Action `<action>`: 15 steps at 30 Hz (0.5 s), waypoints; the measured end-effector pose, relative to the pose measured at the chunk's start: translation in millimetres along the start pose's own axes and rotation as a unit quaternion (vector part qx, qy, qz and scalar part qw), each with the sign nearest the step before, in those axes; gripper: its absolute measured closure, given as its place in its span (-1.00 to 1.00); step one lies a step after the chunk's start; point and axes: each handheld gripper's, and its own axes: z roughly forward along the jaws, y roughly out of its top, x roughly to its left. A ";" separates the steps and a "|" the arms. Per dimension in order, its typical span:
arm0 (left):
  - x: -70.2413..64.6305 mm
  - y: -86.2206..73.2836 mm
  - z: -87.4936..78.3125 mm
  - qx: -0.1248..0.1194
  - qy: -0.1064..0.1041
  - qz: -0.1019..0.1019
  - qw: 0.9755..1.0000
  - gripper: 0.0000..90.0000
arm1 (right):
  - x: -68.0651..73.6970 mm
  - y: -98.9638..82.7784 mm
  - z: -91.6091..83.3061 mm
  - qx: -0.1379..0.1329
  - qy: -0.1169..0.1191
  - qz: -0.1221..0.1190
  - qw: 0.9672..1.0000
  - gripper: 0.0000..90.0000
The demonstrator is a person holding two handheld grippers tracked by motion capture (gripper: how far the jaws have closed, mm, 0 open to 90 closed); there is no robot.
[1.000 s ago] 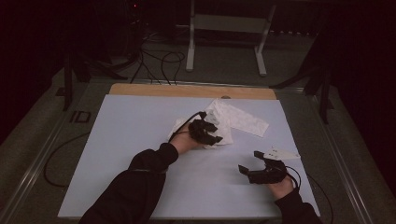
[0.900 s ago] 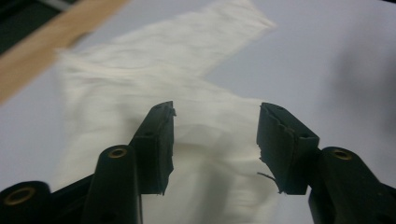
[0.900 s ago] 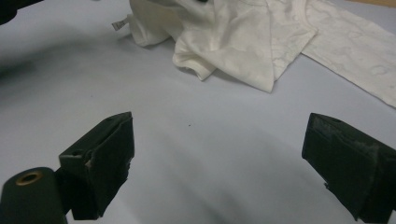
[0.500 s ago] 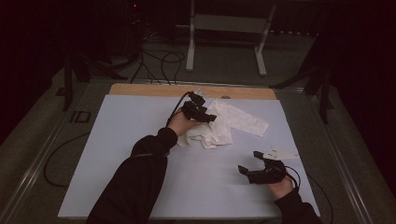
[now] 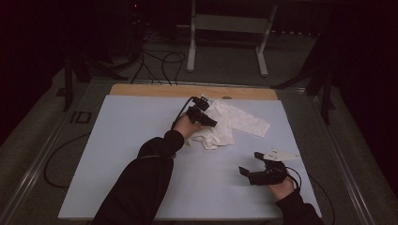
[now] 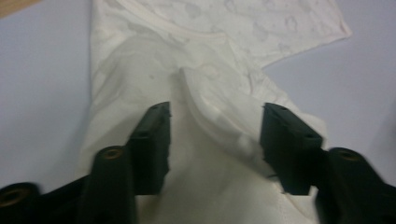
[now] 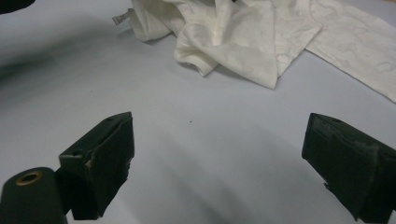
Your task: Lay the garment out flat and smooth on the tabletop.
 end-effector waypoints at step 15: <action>-9.0 5.9 -25.6 -0.053 -0.006 0.035 0.998 0.95 | 0.2 0.4 0.0 -0.001 0.001 0.001 1.000 -0.79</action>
